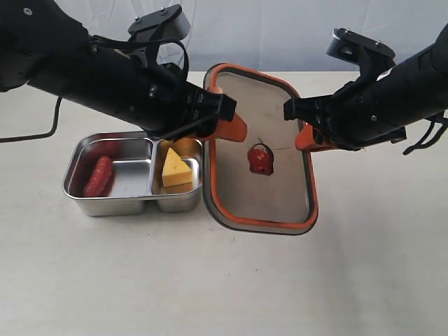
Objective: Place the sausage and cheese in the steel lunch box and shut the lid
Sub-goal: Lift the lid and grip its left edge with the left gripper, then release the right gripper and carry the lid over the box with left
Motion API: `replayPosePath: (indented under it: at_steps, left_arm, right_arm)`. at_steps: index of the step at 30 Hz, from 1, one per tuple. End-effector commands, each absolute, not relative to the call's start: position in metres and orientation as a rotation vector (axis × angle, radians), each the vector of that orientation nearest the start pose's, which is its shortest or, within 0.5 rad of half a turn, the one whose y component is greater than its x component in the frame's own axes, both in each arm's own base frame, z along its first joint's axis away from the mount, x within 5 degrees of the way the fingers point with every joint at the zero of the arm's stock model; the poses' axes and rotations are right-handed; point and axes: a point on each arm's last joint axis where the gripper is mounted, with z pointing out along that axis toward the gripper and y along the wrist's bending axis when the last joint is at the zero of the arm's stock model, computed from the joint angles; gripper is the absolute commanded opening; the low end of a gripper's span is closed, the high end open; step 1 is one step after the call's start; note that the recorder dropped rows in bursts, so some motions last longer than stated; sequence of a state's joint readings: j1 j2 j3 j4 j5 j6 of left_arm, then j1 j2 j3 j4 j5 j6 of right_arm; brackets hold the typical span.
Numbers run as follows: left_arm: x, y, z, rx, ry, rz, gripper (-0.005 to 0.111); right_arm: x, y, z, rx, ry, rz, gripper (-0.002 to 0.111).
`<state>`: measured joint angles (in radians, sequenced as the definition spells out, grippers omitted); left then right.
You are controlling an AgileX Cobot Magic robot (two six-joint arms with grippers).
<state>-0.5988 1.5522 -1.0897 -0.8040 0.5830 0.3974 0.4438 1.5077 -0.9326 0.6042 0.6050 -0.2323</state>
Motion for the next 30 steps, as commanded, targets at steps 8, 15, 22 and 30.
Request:
replayPosePath:
  at_steps: [8,15,22,30]
  left_arm:
    - [0.255,-0.216,0.277,0.549,2.4,-0.888,0.001]
    - [0.255,-0.215,0.278,0.546,2.397,-0.888,0.0]
    - [0.253,-0.21,0.283,0.609,2.368,-0.811,0.0]
    - [0.27,-0.174,0.289,0.662,2.314,-0.525,0.0]
  right_arm:
    - [0.244,0.159,0.259,-0.467,2.522,0.83,0.0]
    - [0.243,0.158,0.257,-0.516,2.54,0.802,0.015]
    - [0.243,0.154,0.264,-0.541,2.478,0.733,0.06]
    - [0.237,0.134,0.295,-0.496,2.344,0.647,0.061]
